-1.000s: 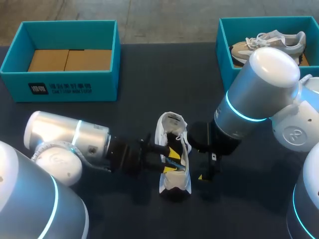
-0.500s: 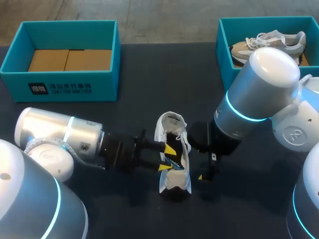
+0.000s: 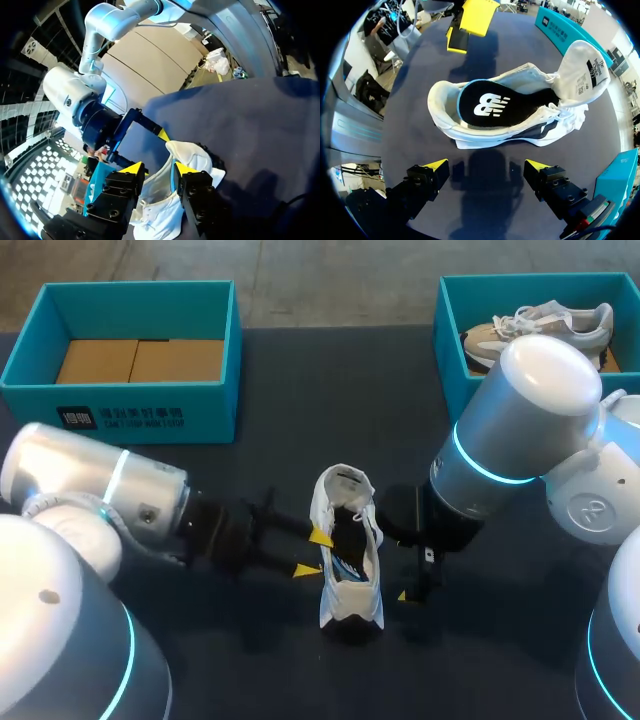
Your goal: Take the shoe out of the shoebox, open the shoe tongue, remove and reinsert the insole, then place the shoe into the shoebox
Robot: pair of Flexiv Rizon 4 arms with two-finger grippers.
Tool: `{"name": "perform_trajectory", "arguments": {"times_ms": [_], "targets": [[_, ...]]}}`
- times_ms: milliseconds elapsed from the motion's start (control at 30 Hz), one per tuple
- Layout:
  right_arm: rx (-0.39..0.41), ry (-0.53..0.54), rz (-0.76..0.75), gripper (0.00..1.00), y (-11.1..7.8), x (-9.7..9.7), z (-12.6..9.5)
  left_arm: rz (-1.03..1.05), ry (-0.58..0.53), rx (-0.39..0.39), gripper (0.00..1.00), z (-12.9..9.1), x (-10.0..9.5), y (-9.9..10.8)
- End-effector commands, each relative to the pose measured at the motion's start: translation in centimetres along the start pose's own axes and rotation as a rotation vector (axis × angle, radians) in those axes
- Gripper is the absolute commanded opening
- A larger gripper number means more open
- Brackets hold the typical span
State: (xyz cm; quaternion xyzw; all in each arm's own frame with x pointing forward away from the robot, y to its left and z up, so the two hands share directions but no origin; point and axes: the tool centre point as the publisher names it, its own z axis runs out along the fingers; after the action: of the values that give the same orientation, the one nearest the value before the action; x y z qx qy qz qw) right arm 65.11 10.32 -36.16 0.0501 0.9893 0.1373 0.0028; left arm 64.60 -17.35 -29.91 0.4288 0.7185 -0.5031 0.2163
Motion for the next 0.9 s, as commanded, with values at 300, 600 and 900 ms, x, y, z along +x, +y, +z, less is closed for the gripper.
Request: {"name": "perform_trajectory", "arguments": {"times_ms": [300, 600, 900], "targets": [[-0.030, -0.003, -0.026, 1.00, -2.2, -0.3, -1.9, 0.029, 0.192, -0.025, 0.41, -2.4, -0.5, -0.6], [-0.025, 0.020, -0.039, 1.00, -5.9, -0.7, -4.6, 0.054, 0.384, -0.017, 0.45, -3.1, -1.3, -0.8], [-0.012, 0.029, -0.030, 1.00, -10.4, -0.7, -7.0, 0.072, 0.542, -0.042, 0.17, -3.4, -3.4, -0.9]]}}
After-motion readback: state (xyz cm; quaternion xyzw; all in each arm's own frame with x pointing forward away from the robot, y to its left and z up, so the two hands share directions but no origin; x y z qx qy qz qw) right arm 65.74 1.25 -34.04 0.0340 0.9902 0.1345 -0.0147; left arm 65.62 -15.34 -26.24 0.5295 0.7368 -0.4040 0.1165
